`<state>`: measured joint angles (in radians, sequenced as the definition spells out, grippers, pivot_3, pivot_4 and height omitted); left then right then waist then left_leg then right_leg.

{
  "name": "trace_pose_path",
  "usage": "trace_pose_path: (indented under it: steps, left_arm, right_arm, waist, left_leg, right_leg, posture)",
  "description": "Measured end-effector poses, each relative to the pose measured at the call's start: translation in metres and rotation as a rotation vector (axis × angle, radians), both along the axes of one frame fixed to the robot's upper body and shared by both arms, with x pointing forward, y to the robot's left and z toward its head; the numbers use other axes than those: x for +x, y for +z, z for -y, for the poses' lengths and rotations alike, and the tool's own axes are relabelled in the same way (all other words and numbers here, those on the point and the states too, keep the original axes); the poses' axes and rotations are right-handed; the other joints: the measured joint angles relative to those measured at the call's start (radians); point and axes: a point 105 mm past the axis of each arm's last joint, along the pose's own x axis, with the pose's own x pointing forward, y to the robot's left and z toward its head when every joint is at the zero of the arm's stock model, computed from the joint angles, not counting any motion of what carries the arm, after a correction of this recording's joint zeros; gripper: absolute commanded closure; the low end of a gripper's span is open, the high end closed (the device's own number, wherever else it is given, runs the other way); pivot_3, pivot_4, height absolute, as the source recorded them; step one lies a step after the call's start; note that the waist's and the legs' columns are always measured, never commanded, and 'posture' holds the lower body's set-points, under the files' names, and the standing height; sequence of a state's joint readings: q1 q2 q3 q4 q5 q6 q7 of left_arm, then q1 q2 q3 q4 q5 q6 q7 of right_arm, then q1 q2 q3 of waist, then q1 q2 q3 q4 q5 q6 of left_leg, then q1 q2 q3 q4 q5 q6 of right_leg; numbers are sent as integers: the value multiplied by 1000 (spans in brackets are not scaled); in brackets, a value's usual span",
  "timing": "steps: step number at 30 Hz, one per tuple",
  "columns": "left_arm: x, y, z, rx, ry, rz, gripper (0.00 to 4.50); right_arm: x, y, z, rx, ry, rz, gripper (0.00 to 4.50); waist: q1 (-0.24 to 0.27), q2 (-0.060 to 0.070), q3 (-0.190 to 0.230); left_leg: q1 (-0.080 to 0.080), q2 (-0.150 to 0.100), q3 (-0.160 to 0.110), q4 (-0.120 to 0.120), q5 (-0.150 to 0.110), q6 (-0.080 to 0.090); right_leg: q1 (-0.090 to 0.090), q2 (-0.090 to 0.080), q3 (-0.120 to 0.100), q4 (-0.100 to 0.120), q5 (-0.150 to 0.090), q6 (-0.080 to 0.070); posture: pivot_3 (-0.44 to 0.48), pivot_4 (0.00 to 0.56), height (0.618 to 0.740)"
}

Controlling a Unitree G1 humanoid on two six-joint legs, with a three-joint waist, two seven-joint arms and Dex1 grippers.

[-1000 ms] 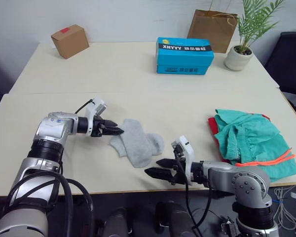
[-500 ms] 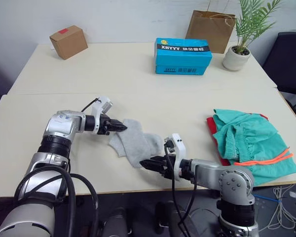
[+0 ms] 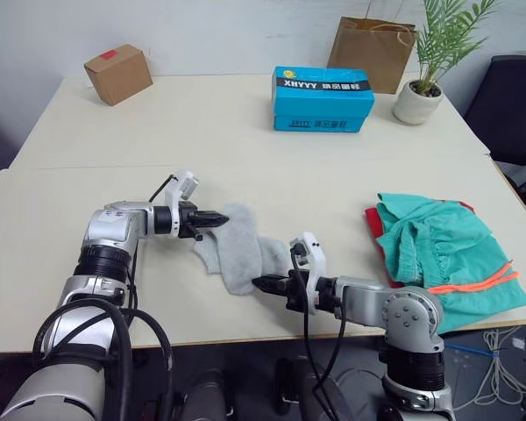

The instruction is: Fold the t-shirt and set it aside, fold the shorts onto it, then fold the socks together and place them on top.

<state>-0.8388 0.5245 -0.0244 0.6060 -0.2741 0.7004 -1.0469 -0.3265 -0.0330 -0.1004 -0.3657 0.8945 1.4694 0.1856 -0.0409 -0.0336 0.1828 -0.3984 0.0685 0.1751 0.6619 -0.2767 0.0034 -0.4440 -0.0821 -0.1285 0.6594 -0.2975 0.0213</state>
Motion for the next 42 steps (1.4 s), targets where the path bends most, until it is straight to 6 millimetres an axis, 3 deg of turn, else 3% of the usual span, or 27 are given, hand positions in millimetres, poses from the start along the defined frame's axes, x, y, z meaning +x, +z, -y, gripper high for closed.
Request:
trace_pose_path:
  steps: [6, 12, 16, 21, 24, 29, 34, 42]
  left_arm:
    - [-6, 5, -1, -43, -12, 37, 4500]
    - [-14, 1, -5, -73, -1, 69, 4500]
    - [-21, 17, -7, -113, -5, 117, 4500]
    - [-32, 26, -19, -98, 83, 139, 4500]
    - [-42, 28, -22, -117, 163, 151, 4500]
    - [-67, 22, -17, -139, 278, 176, 4500]
    - [-92, 26, -10, -190, 395, 207, 4500]
    - [-122, 3, -1, -206, 596, 188, 4500]
  right_arm:
    - [-10, 6, 1, 58, 78, -43, 4465]
    - [-5, 16, 6, 63, 101, -31, 4465]
    - [3, 26, 11, 51, 118, -3, 4465]
    - [13, 36, 35, -5, 146, 20, 4465]
    - [23, 45, 56, -69, 150, 27, 4465]
    - [41, 52, 69, -126, 181, 12, 4465]
    - [49, 61, 67, -147, 271, 11, 4465]
    - [59, 59, 61, -187, 344, -39, 4465]
  waist:
    - [2, 0, 0]
    - [4, 0, 0]
    - [7, 1, 0]
    - [6, 2, 2]
    - [7, 3, 2]
    - [7, 3, 2]
    - [13, 3, 2]
    - [11, 3, 2]
  left_leg:
    - [-2, 0, 0, 0, 0, 0]
    - [-2, 0, 0, 0, 0, 0]
    - [-3, 0, 0, 0, 0, 0]
    - [-3, -1, -1, 0, 0, 1]
    - [-3, -1, -1, 0, -1, 1]
    - [-3, 0, 0, 0, 0, 1]
    - [-3, 0, -1, 0, 0, 1]
    - [-4, -1, 0, 0, -1, 2]
  right_leg:
    - [-1, 0, 0, 0, 0, 0]
    - [-1, 0, 0, -1, 0, 0]
    - [-2, 0, 0, -1, 0, 0]
    - [-2, -1, 0, -2, 0, 0]
    - [-2, -1, 0, -2, 0, 0]
    - [-1, -1, 0, -3, 0, 0]
    - [-1, -1, 0, -3, 0, 0]
    - [-1, -1, 0, -5, 1, 1]
  posture:
    - [0, 150, 740]
    - [0, 150, 740]
    - [0, 150, 740]
    - [0, 150, 740]
    - [0, 150, 740]
    - [0, 150, 740]
    - [0, 150, 740]
    - [0, 150, 740]
